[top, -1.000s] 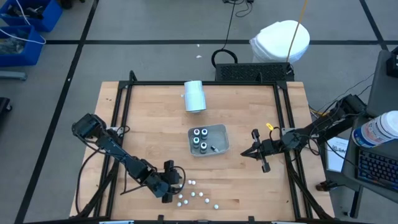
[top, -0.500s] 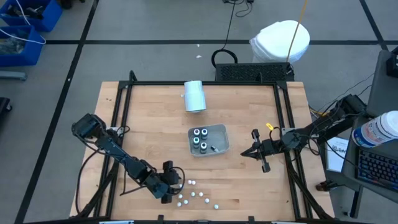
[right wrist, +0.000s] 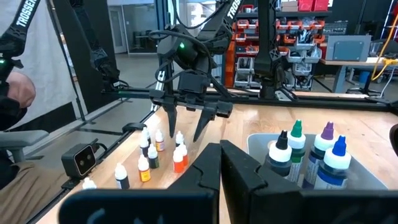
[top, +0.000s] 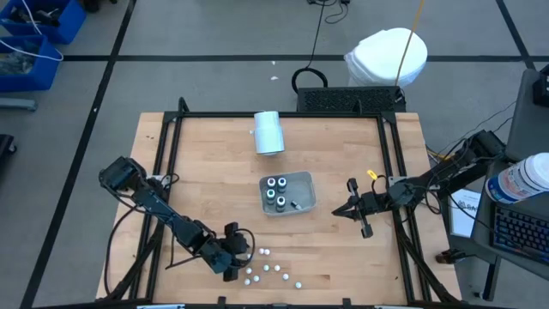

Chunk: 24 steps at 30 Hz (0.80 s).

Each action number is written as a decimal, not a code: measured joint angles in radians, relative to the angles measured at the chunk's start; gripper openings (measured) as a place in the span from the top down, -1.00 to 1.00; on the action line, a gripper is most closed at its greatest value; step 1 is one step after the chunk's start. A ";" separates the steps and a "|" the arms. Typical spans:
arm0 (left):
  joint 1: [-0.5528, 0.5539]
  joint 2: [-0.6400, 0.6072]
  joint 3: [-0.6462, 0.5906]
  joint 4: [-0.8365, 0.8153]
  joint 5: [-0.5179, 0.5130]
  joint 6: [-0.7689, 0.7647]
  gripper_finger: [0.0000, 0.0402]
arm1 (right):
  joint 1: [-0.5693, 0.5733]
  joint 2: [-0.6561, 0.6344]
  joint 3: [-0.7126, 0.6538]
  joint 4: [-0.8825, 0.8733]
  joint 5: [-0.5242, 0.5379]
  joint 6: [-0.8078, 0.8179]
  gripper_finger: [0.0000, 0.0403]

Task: Pick & Place food coloring
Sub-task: Put the red food coloring bottle into the gray bin

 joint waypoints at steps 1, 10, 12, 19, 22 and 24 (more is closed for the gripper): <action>0.000 0.000 0.000 0.006 0.001 0.010 -0.19 | 0.000 0.000 0.000 -0.006 0.000 0.000 0.99; 0.001 0.000 0.000 0.010 0.005 0.033 -0.18 | 0.000 0.000 0.000 -0.011 0.001 -0.007 0.99; 0.001 0.000 0.000 0.010 0.004 0.035 -0.15 | 0.000 0.000 0.000 -0.011 0.001 -0.007 0.99; 0.012 0.000 0.000 0.038 -0.009 0.061 0.19 | 0.000 0.000 0.000 -0.012 0.001 -0.007 0.99; 0.014 0.000 0.000 0.039 -0.008 0.081 0.29 | 0.000 0.000 0.000 -0.012 0.001 -0.007 0.99; 0.014 0.000 0.000 0.040 -0.007 0.083 0.34 | 0.000 0.000 0.000 -0.012 0.001 -0.007 0.99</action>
